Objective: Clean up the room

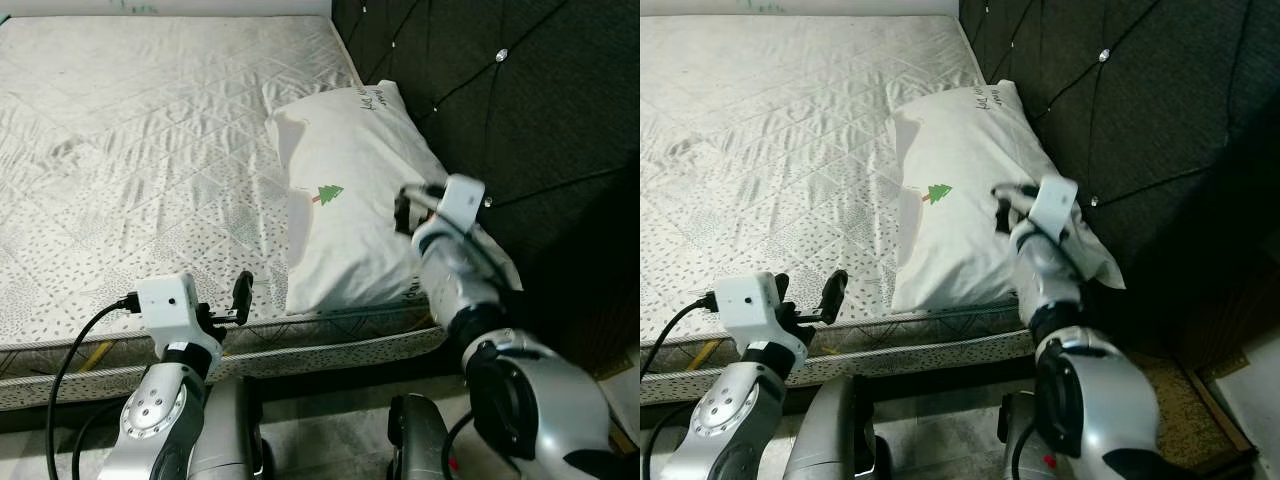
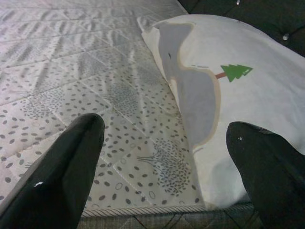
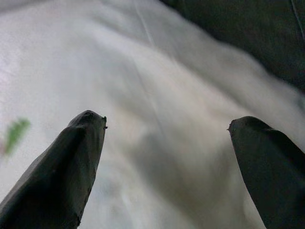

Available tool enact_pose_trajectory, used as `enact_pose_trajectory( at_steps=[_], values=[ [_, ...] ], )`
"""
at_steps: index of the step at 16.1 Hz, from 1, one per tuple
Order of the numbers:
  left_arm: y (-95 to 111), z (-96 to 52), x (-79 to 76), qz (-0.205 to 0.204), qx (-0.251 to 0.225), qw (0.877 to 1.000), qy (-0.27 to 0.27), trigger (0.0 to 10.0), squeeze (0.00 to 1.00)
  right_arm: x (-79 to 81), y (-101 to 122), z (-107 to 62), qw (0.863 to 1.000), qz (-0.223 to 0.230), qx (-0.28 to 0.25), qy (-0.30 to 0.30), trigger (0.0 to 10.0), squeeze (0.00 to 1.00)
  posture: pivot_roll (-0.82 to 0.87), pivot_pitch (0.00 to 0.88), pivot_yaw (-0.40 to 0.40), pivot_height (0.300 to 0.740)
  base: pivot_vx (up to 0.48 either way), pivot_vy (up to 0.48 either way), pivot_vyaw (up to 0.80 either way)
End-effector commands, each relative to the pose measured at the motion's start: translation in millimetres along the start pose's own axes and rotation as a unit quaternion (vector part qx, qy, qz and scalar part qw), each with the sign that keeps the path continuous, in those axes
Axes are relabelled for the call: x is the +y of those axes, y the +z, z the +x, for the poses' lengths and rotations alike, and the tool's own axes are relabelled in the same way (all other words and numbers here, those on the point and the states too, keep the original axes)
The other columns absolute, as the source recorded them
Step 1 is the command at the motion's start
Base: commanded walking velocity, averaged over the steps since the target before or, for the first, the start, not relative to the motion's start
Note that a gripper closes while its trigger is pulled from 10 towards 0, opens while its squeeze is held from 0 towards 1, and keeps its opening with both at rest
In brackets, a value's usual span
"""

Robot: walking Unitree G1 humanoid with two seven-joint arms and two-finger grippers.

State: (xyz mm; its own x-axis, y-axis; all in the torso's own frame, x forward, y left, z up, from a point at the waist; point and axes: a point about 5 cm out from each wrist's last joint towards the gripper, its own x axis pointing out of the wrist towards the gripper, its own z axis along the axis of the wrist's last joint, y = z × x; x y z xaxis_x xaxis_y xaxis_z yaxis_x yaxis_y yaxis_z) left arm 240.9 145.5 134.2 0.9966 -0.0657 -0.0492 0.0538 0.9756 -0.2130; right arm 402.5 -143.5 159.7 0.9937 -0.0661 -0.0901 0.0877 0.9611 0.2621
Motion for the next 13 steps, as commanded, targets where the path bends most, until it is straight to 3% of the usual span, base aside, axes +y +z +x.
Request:
enact_pose_trajectory(
  at_steps=[1, 3, 5, 7, 10, 13],
  values=[
    [-1, 1.1, 2.5, 0.004, -0.001, 1.000, 0.006, 10.0, 0.00, -0.4, 17, 1.3, 0.999, -0.007, -0.041, 0.017, 10.0, 0.00, 0.09, 0.085, -0.020, 0.590, 0.000, 0.000, 0.00],
    [0, 7.2, 4.2, 0.006, -0.007, 1.000, 0.007, 10.0, 0.00, -9.3, 35, -2.9, 0.993, -0.047, -0.106, 0.036, 10.0, 0.00, 0.07, 0.064, -0.017, 0.590, 0.000, 0.000, 0.00],
    [3, 15.0, 7.6, 0.011, -0.019, 1.000, 0.012, 10.0, 0.00, -18.9, 33, -15.7, 0.985, -0.095, -0.134, 0.053, 10.0, 0.00, 0.05, 0.037, -0.012, 0.590, 0.000, 0.000, 0.00],
    [9, 20.9, 13.7, 0.018, -0.036, 0.999, 0.020, 10.0, 0.00, -26.9, 18, -35.9, 0.982, -0.120, -0.132, 0.070, 10.0, 0.00, 0.03, 0.013, -0.007, 0.590, 0.000, 0.000, 0.00],
    [13, 29.3, 19.2, 0.020, -0.048, 0.998, 0.027, 10.0, 0.00, -41.8, 1, -55.7, 0.986, -0.114, -0.110, 0.051, 10.0, 0.00, 0.01, 0.000, -0.004, 0.590, 0.000, 0.000, 0.00],
    [11, 34.3, 18.5, 0.014, -0.058, 0.998, 0.032, 10.0, 0.00, -42.6, 2, -66.7, 0.985, -0.119, -0.111, 0.054, 10.0, 0.00, -0.01, 0.000, -0.007, 0.590, 0.000, 0.000, 0.00]
  ],
)
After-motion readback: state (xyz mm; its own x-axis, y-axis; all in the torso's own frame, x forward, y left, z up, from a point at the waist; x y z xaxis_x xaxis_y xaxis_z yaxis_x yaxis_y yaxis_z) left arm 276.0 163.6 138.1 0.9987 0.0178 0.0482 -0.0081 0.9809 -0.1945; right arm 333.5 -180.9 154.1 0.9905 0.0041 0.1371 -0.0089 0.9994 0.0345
